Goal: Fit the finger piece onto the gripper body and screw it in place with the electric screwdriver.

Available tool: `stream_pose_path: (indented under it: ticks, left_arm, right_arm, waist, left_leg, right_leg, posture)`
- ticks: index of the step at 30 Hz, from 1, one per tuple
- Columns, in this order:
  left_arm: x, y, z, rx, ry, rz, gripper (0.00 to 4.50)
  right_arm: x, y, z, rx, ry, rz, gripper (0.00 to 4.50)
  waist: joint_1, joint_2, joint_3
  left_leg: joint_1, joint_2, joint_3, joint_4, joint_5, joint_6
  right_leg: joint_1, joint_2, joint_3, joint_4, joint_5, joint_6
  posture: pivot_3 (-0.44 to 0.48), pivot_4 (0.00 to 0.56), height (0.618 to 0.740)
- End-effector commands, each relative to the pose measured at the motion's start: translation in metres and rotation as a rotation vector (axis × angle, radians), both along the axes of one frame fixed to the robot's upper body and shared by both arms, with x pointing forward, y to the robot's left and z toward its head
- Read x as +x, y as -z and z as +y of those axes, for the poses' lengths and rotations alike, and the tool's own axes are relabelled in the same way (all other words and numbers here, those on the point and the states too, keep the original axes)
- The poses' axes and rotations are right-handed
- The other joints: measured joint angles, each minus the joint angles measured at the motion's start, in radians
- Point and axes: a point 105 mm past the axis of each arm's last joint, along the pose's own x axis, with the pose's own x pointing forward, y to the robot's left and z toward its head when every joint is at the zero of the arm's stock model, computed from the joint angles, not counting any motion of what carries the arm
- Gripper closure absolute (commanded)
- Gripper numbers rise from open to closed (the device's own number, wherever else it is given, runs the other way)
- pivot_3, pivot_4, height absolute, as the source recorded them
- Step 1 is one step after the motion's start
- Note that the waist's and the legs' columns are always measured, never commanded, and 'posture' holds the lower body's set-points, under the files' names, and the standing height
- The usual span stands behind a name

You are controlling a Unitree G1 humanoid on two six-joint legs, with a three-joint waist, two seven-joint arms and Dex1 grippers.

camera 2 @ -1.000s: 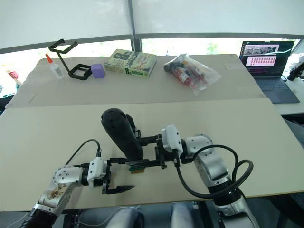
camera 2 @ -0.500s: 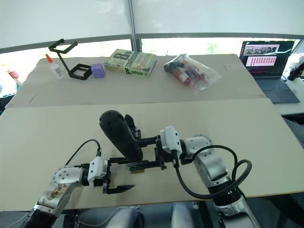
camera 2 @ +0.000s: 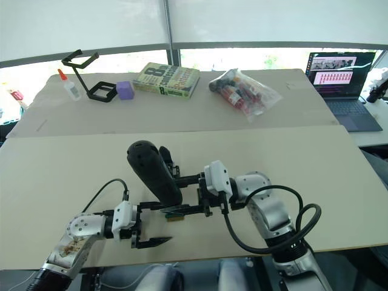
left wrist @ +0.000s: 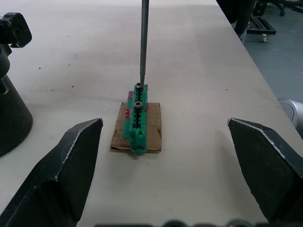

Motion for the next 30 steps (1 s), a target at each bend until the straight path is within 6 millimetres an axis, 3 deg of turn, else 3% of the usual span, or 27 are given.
stream_pose_path:
  ticks: [1, 30]
  left_arm:
    - [-0.0065, 0.0116, 0.0005, 0.01, 0.009, 0.038, 0.0]
    - [-0.0084, 0.015, 0.0014, 0.002, 0.008, 0.035, 0.0]
  right_arm:
    - [-0.0038, -0.0191, 0.0019, 0.052, -0.019, -0.066, 2.55]
    - [-0.0021, -0.0134, 0.0039, 0.029, -0.01, -0.029, 2.55]
  waist:
    - [0.0, 0.0, 0.0]
    - [0.0, 0.0, 0.0]
  left_leg:
    - [0.0, 0.0, 0.0, 0.0, 0.0, 0.0]
    - [0.0, 0.0, 0.0, 0.0, 0.0, 0.0]
  right_leg:
    - [0.0, 0.0, 0.0, 0.0, 0.0, 0.0]
    - [0.0, 0.0, 0.0, 0.0, 0.0, 0.0]
  posture:
    - [0.0, 0.15, 0.74]
    - [0.0, 0.15, 0.74]
